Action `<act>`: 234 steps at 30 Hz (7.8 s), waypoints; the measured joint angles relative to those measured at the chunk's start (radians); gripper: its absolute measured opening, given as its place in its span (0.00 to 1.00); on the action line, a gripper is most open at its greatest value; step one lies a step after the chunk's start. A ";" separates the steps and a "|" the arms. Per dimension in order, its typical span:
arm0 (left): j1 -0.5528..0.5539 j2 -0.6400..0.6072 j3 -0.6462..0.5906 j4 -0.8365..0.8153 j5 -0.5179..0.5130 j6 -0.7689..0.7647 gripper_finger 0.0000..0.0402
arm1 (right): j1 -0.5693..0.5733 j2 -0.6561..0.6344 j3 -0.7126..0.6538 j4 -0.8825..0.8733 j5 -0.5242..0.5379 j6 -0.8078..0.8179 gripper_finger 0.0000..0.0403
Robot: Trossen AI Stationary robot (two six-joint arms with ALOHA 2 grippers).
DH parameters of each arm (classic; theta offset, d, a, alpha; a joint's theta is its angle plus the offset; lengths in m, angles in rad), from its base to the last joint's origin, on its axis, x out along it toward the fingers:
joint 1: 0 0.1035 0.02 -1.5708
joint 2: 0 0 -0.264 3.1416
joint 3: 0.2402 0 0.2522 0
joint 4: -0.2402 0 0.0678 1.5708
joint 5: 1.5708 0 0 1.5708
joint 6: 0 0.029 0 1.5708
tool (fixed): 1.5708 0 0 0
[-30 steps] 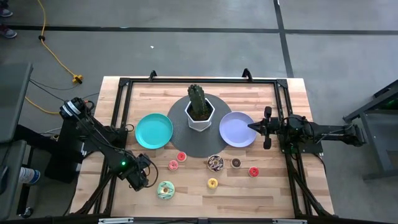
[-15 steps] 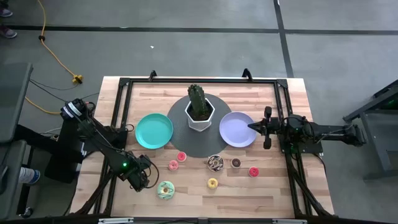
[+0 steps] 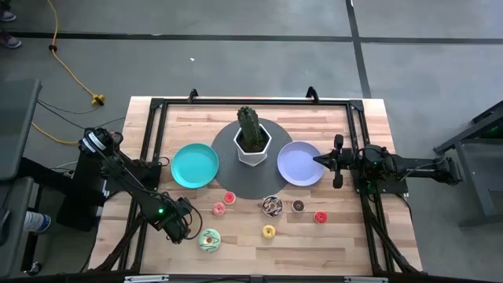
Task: Pick & Place donuts
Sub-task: Put the big purple donut on the green plate, then put the big green donut on the green plate
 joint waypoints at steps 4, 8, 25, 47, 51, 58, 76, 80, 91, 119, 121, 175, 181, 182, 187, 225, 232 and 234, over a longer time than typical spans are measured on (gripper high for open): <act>0.000 0.000 0.000 -0.004 -0.001 0.001 0.41 | 0.000 0.000 0.000 0.002 0.000 0.000 0.00; 0.000 0.000 0.000 -0.004 -0.001 0.001 0.33 | 0.000 0.000 0.000 0.003 0.000 0.000 0.00; 0.000 -0.028 0.000 0.000 0.037 0.001 0.29 | 0.000 0.000 0.000 0.003 0.000 0.000 0.00; 0.207 -0.068 0.198 -0.227 -0.062 0.539 0.29 | 0.000 0.000 0.000 0.004 0.000 0.000 0.00; 0.283 -0.068 0.225 -0.249 -0.103 0.695 0.29 | 0.000 0.000 0.000 0.004 0.000 0.000 0.00; 0.398 -0.068 0.236 -0.269 -0.185 0.922 0.29 | 0.000 0.000 0.000 0.004 0.000 0.000 0.00; 0.661 -0.065 0.236 -0.293 -0.311 0.928 0.29 | 0.000 0.000 0.000 0.004 0.000 0.000 0.00; 0.746 -0.065 0.236 -0.294 -0.291 0.845 0.29 | 0.000 0.000 0.000 0.004 0.000 0.000 0.00; 0.943 -0.065 0.196 -0.272 -0.253 0.567 0.29 | 0.000 0.000 0.000 0.004 0.000 0.000 0.00; 1.102 -0.064 0.018 -0.130 -0.169 0.411 0.29 | 0.000 0.000 0.000 0.004 0.000 0.000 0.00; 1.102 -0.064 0.018 -0.128 -0.168 0.410 0.29 | 0.000 0.000 0.000 0.004 0.000 0.000 0.00; 1.134 -0.064 0.019 -0.104 -0.154 0.454 0.59 | 0.000 0.000 0.000 0.004 0.000 0.000 0.00; 1.133 -0.064 0.060 -0.112 -0.150 0.497 0.59 | 0.000 0.000 0.000 0.004 0.000 0.000 0.00; 1.133 -0.064 0.069 -0.116 -0.154 0.498 0.59 | 0.000 0.000 0.000 0.004 0.000 0.000 0.00; 1.132 -0.064 0.110 -0.126 -0.149 0.524 0.59 | 0.000 0.000 0.000 0.004 0.000 0.000 0.00; 0.568 -0.163 0.175 0.036 0.160 0.849 0.59 | 0.000 0.000 0.000 0.004 0.000 0.000 0.00; 0.390 -0.163 0.175 0.111 0.157 0.852 0.59 | 0.000 0.000 0.000 0.004 0.000 0.000 0.00; 0.334 -0.163 0.175 0.121 0.157 0.855 0.59 | 0.000 0.000 0.000 0.004 0.000 0.000 0.00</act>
